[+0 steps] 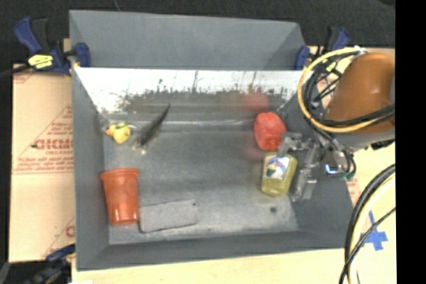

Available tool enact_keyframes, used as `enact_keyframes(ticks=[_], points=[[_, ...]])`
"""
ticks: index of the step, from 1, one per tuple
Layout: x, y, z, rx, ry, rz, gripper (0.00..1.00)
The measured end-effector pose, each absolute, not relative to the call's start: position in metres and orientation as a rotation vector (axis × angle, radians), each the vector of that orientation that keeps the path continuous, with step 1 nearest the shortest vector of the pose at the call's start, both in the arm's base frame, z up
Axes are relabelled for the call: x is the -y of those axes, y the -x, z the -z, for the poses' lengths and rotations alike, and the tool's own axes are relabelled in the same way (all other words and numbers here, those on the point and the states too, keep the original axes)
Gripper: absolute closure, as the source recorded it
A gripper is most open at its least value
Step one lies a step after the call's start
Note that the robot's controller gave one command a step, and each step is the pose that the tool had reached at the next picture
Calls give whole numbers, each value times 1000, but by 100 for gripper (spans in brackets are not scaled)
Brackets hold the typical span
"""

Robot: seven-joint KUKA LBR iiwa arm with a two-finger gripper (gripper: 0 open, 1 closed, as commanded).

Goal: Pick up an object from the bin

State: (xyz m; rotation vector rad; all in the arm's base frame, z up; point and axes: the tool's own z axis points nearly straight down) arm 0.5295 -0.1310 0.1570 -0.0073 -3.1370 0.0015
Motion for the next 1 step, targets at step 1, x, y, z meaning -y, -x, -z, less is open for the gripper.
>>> enact_keyframes(ticks=[1], points=[[131,-531,-162,3145,-1,-4,0]])
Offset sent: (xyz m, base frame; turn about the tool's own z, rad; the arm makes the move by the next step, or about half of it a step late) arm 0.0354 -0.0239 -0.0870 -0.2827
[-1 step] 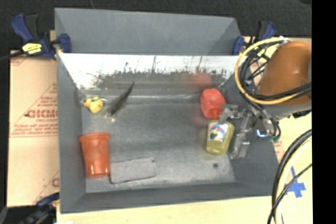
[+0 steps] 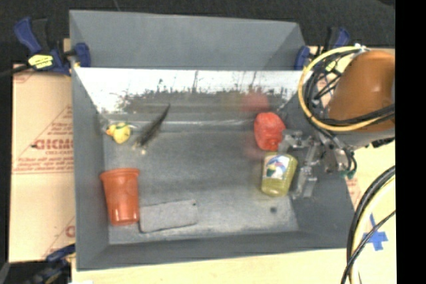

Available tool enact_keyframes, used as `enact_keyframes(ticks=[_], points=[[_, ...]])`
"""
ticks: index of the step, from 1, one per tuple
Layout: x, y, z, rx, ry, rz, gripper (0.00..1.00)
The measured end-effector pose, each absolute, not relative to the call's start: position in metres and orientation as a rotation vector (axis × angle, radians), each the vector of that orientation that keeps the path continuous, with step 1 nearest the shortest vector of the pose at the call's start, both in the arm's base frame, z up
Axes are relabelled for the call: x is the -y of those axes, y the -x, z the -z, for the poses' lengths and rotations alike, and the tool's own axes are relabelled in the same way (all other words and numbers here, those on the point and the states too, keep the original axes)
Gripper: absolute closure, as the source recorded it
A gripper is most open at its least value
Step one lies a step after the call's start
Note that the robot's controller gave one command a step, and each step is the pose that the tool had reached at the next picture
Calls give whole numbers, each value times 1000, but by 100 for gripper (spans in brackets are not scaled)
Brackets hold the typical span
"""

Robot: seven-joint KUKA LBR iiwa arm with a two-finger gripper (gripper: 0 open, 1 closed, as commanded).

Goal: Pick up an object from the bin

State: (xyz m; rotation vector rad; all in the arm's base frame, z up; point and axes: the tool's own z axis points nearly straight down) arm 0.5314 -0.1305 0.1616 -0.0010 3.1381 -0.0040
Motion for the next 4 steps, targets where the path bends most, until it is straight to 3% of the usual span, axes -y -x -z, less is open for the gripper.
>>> enact_keyframes(ticks=[1,2,3,4], points=[[149,-567,-95,-3089,416,8,0],[152,-562,-80,-3110,420,4,0],[158,-589,-121,-3110,326,5,0],[155,-623,-97,-3107,329,4,0]])
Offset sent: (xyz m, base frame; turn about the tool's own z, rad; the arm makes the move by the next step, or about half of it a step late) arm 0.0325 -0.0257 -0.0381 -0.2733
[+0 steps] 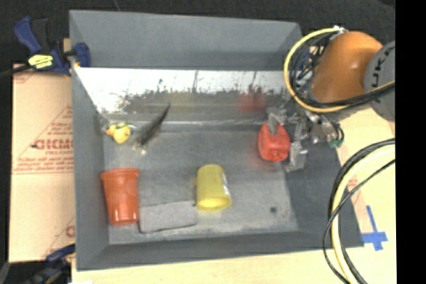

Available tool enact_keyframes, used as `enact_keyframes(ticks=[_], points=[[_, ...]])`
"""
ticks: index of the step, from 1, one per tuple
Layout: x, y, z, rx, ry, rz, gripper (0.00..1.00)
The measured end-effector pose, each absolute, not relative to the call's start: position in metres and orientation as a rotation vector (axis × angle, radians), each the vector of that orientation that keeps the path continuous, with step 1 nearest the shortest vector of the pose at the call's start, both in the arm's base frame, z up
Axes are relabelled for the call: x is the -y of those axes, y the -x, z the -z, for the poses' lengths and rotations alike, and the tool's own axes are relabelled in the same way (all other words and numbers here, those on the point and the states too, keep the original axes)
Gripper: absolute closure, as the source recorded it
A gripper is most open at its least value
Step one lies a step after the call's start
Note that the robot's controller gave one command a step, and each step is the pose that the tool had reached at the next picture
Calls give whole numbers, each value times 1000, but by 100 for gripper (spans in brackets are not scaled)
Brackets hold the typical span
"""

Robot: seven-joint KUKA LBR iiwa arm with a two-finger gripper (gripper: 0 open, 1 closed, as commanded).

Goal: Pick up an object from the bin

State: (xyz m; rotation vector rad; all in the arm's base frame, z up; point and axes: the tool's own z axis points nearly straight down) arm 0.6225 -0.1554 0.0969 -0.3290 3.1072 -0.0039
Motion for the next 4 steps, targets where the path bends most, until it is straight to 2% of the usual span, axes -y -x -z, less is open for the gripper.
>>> enact_keyframes(ticks=[1,2,3,4], points=[[158,-656,-82,-3131,71,-11,100],[158,-656,-82,-3131,72,-10,100],[159,-657,-98,-3123,72,-7,100],[159,-657,-96,-3124,72,-8,100]])
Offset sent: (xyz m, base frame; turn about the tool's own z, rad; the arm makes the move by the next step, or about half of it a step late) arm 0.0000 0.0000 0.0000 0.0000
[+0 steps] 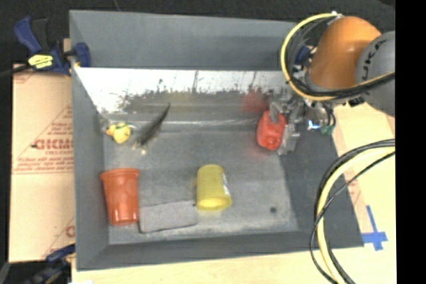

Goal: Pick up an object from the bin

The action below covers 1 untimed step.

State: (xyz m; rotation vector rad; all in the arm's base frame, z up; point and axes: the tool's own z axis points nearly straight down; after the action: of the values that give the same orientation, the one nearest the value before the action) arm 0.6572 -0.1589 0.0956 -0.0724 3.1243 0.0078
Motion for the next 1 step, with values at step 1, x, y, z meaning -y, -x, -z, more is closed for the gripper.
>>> enact_keyframes(ticks=[1], points=[[161,-659,-146,-3116,71,-2,100]])
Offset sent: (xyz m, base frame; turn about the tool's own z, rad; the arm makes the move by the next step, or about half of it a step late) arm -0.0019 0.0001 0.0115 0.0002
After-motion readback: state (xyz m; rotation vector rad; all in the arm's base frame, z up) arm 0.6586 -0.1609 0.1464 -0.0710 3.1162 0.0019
